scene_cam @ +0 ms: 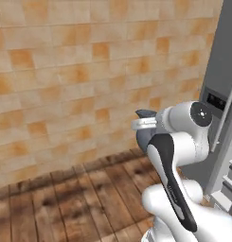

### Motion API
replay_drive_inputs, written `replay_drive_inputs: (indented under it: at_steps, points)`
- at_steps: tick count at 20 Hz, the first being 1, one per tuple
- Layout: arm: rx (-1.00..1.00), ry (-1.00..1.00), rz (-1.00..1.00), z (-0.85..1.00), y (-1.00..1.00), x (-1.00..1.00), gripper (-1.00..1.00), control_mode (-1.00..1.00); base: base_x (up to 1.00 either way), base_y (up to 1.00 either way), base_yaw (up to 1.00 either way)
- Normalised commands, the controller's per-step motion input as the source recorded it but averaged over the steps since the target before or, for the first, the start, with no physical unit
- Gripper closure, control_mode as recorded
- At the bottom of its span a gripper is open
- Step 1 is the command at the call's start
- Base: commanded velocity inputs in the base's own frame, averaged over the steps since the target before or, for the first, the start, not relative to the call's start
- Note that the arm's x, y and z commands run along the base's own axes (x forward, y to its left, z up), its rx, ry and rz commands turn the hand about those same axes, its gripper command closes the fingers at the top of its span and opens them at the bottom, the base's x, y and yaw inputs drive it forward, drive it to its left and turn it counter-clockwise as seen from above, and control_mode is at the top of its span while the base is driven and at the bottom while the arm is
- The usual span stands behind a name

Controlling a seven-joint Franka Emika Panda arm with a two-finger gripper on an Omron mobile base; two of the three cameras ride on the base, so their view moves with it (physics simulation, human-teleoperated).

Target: Move the mushroom and chicken breast from the top shelf to the second highest shelf to make space. Then, place the pitcher from the counter on the cleared top shelf.

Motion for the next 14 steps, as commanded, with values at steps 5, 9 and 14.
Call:
replay_drive_inputs:
  at_steps: [5, 9, 14]
  points:
    - [0.00, 0.00, 0.00, 0.00, 0.00, 0.00, 1.00, 1.00, 0.78, 0.20, -0.28]
    - [0.00, 0.00, 0.00, 0.00, 0.00, 0.00, 1.00, 1.00, 0.47, 0.11, -0.45]
    - [0.00, 0.00, 0.00, 0.00, 0.00, 0.00, 1.00, 1.00, 0.30, 0.01, -0.55]
